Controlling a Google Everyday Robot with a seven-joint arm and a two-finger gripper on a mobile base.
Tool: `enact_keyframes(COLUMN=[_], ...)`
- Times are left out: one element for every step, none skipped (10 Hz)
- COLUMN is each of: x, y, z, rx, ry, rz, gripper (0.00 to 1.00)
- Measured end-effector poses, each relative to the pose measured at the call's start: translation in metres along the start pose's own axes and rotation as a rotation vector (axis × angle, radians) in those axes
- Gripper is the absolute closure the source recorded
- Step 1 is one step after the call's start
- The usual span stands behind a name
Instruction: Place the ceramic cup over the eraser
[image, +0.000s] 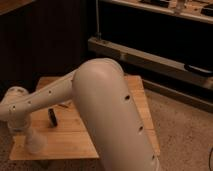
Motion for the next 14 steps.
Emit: enact_keyframes(x=[-0.001,-0.005,-0.003,-0.001,-0.002,0.003,0.006,0.009,0.009,0.011,0.015,0.018,0.019,0.023], y=[-0.001,0.0,0.0,0.002,0.006,0.009,0.011,0.015,0.018,0.018,0.019,0.022,0.026,0.028], z=[-0.001,-0.005,-0.005,-0.004,-0.002,-0.002,-0.002,0.0,0.001,0.0,0.0,0.004,0.009,0.014], rx=[0.0,-0.009,-0.018,-0.029,-0.039,-0.046,-0.048,-0.053,-0.056,-0.055,-0.058,-0.066,-0.072,-0.079], ry=[-0.006,-0.022,-0.017,-0.011,-0.007,0.0,0.005,0.013,0.017,0.02,0.027,0.035,0.037,0.039], rz=[-0.004,-0.017,-0.017,-0.02,-0.027,-0.027,-0.024,-0.023,-0.025,-0.023,-0.016,-0.007,-0.002,0.009], gripper=[0.2,0.2,0.2,0.2,0.2,0.2,0.2,0.2,0.2,0.2,0.2,0.25,0.34,0.45])
